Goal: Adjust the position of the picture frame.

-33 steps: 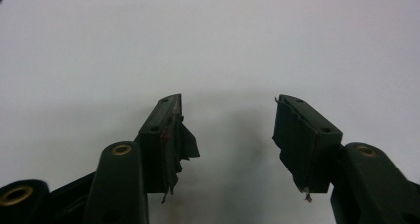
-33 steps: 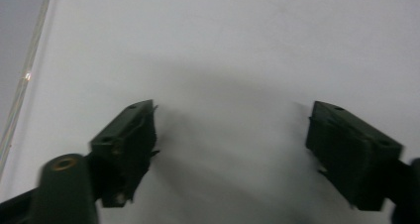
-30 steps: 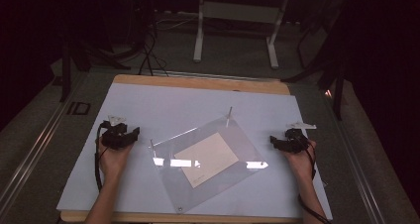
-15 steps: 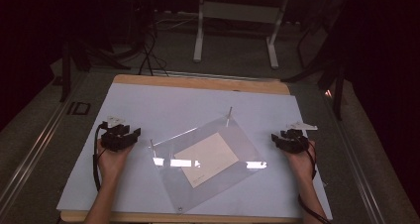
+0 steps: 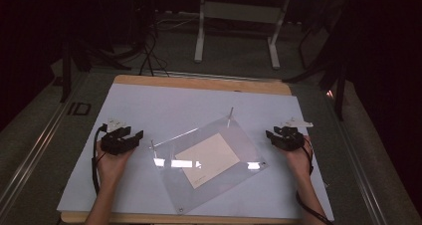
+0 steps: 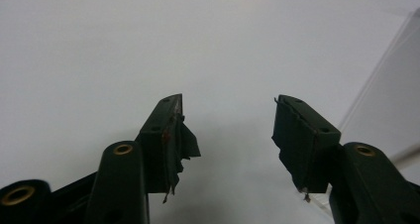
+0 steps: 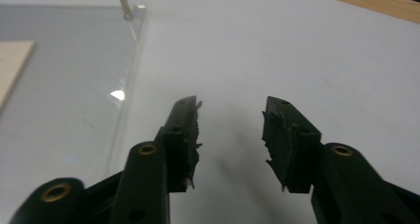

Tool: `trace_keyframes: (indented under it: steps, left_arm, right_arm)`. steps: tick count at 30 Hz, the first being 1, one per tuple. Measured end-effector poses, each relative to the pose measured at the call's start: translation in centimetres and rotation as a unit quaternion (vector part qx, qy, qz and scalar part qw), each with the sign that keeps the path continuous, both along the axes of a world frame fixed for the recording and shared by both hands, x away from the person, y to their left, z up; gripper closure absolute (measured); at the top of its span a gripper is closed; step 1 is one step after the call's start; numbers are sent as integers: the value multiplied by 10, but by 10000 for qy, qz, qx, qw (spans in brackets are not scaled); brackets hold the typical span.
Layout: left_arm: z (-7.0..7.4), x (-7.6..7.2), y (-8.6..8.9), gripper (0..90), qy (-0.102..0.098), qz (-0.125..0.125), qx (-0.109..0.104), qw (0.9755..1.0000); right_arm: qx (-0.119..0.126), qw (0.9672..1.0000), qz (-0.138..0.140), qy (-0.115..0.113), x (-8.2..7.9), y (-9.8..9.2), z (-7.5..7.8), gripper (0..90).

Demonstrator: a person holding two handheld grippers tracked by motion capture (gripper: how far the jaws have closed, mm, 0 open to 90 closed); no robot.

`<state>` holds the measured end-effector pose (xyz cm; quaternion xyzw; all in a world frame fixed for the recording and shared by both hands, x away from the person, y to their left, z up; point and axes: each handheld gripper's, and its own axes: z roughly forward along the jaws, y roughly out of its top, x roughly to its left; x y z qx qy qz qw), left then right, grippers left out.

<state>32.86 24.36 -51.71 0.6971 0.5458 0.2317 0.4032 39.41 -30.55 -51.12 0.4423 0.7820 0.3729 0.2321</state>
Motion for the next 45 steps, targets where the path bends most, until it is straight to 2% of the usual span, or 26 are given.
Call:
trace_keyframes:
  steps: [4,6,10,15,21,24,27,38,43,45]
  left_arm:
    - [0,-4,-1,440,-6,-102,-1,9999]
    - [0,-6,-1,440,-24,-121,29,9999]
    - [1,-9,-2,437,-46,-209,13,9998]
    - [2,-14,-9,430,-59,-398,196,9990]
    - [2,-15,-9,431,-47,-426,74,9991]
    - [2,-16,-10,431,-31,-430,66,9991]
    - [2,-15,-12,431,-17,-465,147,9988]
    - [2,-18,-15,432,22,-567,177,9982]
    - [2,-18,-12,437,26,-604,44,9982]
    - [1,-18,-13,443,36,-594,86,9982]
  right_arm:
    - [140,9998,152,20,5,6,4,555]
    - [165,9996,218,24,7,8,6,589]
    - [80,9992,380,-34,10,16,9,609]
    - [55,9987,498,-76,15,24,13,608]
    - [123,9982,578,-54,21,31,14,588]
    - [179,9981,584,-39,23,35,14,582]
    - [237,9980,581,-14,25,37,13,582]
    - [132,9971,755,20,32,57,9,581]
    - [86,9964,844,-6,35,66,9,583]
    - [136,9957,918,3,38,69,9,598]
